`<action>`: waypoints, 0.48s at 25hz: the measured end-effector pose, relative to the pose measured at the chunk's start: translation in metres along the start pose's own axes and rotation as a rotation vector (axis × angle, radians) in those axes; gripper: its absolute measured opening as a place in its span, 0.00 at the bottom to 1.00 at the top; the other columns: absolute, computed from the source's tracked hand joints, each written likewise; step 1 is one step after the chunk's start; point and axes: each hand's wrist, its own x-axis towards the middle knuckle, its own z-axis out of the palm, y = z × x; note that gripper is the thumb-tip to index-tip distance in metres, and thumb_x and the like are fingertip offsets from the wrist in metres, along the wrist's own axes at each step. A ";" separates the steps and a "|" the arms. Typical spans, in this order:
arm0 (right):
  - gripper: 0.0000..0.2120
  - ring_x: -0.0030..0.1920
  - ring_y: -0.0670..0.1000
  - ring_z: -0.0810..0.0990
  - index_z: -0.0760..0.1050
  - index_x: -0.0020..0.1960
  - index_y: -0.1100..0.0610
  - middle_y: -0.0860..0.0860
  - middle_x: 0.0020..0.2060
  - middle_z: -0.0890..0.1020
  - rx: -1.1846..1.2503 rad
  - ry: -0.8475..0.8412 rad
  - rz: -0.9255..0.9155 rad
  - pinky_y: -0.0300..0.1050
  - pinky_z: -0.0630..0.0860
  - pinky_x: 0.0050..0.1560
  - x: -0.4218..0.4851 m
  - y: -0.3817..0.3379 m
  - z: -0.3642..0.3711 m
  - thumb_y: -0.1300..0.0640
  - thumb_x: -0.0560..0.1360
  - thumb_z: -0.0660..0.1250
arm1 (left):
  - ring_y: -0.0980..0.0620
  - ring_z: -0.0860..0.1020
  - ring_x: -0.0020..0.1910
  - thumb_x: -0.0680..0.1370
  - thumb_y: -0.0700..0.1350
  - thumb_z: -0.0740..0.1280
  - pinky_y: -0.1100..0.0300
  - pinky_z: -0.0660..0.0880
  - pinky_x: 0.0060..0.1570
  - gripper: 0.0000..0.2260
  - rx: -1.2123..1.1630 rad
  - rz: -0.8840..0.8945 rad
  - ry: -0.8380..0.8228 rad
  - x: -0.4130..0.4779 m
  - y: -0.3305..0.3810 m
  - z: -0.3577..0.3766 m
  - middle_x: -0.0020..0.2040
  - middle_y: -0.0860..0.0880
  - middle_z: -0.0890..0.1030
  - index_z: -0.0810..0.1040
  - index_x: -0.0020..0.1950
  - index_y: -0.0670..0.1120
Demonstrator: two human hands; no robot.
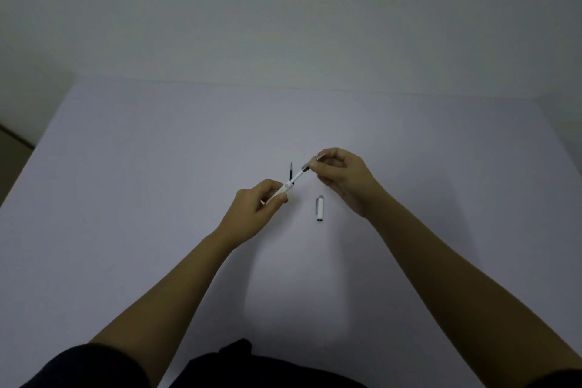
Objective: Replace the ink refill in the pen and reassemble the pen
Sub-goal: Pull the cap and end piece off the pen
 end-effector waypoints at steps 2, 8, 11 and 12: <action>0.07 0.42 0.41 0.83 0.78 0.42 0.51 0.45 0.37 0.86 0.037 0.043 -0.029 0.30 0.76 0.40 0.003 0.001 0.007 0.63 0.71 0.70 | 0.50 0.79 0.37 0.77 0.53 0.63 0.55 0.75 0.35 0.02 -0.020 -0.042 0.009 0.000 -0.001 0.006 0.42 0.50 0.84 0.74 0.47 0.61; 0.07 0.41 0.39 0.82 0.80 0.46 0.50 0.41 0.36 0.85 0.288 0.261 -0.108 0.30 0.76 0.41 0.019 0.004 0.000 0.62 0.73 0.68 | 0.52 0.79 0.35 0.76 0.48 0.66 0.63 0.77 0.35 0.03 -0.094 -0.092 0.018 0.009 -0.009 0.015 0.40 0.50 0.80 0.77 0.48 0.51; 0.06 0.36 0.41 0.79 0.81 0.48 0.52 0.43 0.34 0.83 0.137 0.381 -0.035 0.33 0.76 0.41 0.025 0.026 -0.022 0.61 0.73 0.69 | 0.56 0.78 0.33 0.75 0.46 0.67 0.73 0.74 0.33 0.03 -0.101 -0.077 0.062 0.013 -0.011 0.015 0.41 0.50 0.79 0.78 0.48 0.48; 0.08 0.36 0.44 0.77 0.81 0.51 0.54 0.46 0.35 0.82 -0.003 0.414 0.031 0.36 0.75 0.42 0.026 0.039 -0.029 0.60 0.72 0.70 | 0.57 0.78 0.34 0.75 0.45 0.67 0.74 0.73 0.33 0.04 -0.090 -0.071 0.080 0.015 -0.012 0.014 0.41 0.50 0.79 0.78 0.48 0.47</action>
